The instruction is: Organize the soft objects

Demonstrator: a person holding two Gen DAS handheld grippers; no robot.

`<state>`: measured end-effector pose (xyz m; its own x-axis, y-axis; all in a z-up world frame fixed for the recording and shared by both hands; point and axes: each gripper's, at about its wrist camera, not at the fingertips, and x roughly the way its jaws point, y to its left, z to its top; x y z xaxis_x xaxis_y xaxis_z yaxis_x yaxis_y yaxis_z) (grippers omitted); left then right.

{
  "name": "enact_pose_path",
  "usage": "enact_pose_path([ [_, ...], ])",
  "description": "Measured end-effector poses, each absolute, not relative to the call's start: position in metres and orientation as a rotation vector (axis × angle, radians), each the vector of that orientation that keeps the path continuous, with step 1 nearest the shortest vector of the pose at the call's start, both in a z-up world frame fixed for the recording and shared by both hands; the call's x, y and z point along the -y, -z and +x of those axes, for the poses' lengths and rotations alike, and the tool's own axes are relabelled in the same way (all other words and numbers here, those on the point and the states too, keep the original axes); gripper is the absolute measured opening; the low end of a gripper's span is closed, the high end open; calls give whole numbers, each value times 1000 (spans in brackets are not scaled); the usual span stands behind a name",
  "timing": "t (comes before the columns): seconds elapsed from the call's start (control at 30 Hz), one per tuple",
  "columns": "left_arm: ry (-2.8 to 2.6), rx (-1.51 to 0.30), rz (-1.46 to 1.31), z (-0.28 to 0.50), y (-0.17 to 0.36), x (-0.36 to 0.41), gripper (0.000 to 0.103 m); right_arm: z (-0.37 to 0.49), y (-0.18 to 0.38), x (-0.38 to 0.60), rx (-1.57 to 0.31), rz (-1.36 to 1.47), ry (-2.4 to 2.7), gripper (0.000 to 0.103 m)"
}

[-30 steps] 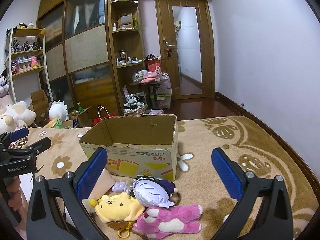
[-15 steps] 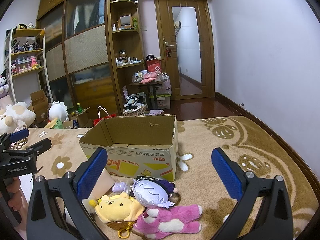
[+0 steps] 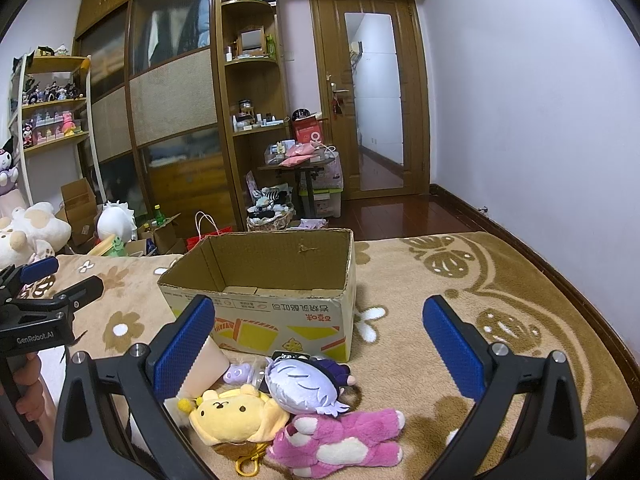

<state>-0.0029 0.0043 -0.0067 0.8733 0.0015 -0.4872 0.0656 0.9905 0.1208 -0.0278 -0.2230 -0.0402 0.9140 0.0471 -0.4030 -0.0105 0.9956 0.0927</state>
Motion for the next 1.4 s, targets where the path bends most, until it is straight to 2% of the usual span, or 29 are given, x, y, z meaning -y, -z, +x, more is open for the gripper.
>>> enact_pose_path([
  [0.43, 35, -513, 134, -3, 7, -4, 103, -28, 39, 222, -419, 90, -29, 103],
  [1.03, 77, -605, 95, 24, 15, -9, 103, -17, 45, 227, -468, 121, -41, 103],
  [1.4, 102, -739, 121, 64, 41, 6, 103, 11, 54, 240, -540, 137, -31, 103],
])
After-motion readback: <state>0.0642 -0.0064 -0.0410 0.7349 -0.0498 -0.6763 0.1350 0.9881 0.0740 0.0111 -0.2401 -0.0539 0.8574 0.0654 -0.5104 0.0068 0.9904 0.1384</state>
